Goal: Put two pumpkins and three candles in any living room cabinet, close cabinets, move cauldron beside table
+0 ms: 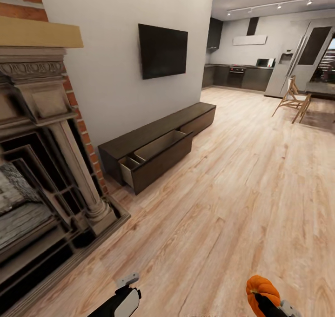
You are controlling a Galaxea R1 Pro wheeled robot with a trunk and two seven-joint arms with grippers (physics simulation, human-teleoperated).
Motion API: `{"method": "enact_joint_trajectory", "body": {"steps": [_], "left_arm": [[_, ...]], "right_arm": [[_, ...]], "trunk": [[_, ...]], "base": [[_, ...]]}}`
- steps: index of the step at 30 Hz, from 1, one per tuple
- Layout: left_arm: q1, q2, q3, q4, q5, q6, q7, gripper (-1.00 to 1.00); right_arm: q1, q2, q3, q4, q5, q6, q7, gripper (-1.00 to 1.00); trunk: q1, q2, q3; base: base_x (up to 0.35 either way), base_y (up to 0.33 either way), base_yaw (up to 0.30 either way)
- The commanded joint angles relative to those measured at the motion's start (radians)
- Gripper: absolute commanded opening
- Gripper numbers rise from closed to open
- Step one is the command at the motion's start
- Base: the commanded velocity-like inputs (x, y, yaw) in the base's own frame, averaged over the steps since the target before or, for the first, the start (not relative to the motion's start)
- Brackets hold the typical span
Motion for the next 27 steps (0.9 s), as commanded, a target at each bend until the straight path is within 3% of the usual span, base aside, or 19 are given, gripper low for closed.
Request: {"method": "enact_joint_trajectory", "body": {"steps": [1, 27], "left_arm": [[-0.001, 0.001, -0.008, -0.002, 0.003, 0.006, 0.007, 1.0], [-0.001, 0.002, -0.008, -0.001, 0.003, 0.005, 0.007, 1.0]], "right_arm": [[-0.001, 0.0, -0.006, -0.002, -0.006, 0.005, 0.004, -1.0], [-0.001, 0.001, -0.006, -0.002, -0.005, 0.004, 0.0, -1.0]], "trunk": [[0.0, 0.0, -0.001], [0.0, 0.0, -0.001]], "base": [[0.0, 0.0, -0.281], [0.0, 0.0, -0.281]]}}
